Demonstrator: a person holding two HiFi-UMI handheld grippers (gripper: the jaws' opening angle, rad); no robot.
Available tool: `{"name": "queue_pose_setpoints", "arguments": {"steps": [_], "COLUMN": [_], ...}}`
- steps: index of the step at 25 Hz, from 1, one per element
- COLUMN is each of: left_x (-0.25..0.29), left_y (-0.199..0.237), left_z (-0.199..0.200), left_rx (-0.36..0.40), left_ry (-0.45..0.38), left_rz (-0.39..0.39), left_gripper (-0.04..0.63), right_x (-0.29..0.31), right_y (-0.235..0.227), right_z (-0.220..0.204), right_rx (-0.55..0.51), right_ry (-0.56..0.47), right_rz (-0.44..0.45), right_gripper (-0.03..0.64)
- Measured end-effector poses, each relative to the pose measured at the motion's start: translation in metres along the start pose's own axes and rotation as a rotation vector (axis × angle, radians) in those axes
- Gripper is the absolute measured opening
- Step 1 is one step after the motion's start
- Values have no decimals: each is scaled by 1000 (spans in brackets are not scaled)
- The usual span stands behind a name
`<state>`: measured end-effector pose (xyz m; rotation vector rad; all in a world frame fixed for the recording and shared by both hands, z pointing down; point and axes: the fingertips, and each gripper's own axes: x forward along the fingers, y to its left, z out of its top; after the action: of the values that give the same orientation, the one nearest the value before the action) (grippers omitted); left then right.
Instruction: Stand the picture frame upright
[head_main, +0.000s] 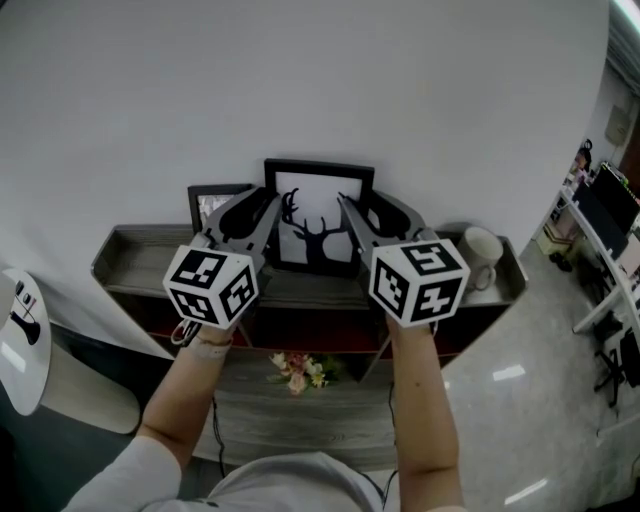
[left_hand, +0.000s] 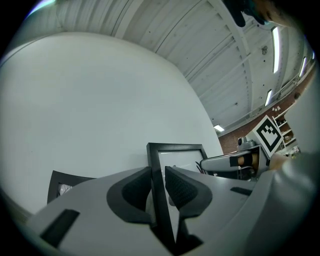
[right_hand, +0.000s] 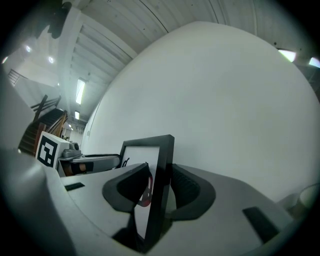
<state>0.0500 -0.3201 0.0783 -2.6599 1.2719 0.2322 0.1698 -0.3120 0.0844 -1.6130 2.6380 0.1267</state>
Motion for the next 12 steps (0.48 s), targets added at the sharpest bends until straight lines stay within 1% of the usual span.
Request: {"name": "queue_pose_setpoints", "arguments": {"steps": [6, 12], "left_x": [4, 7], "left_y": [2, 5], "left_z": [-6, -8], "left_rx": [-10, 8], "left_ry": [14, 20], "left_rz": [3, 16], "left_gripper": [75, 75], "right_x": [6, 13], "right_y": [-6, -11], "right_z": [-6, -9], "right_rx": [4, 6], "right_ry": [9, 16], "right_rz": [-10, -16], "right_gripper": [140, 147]}}
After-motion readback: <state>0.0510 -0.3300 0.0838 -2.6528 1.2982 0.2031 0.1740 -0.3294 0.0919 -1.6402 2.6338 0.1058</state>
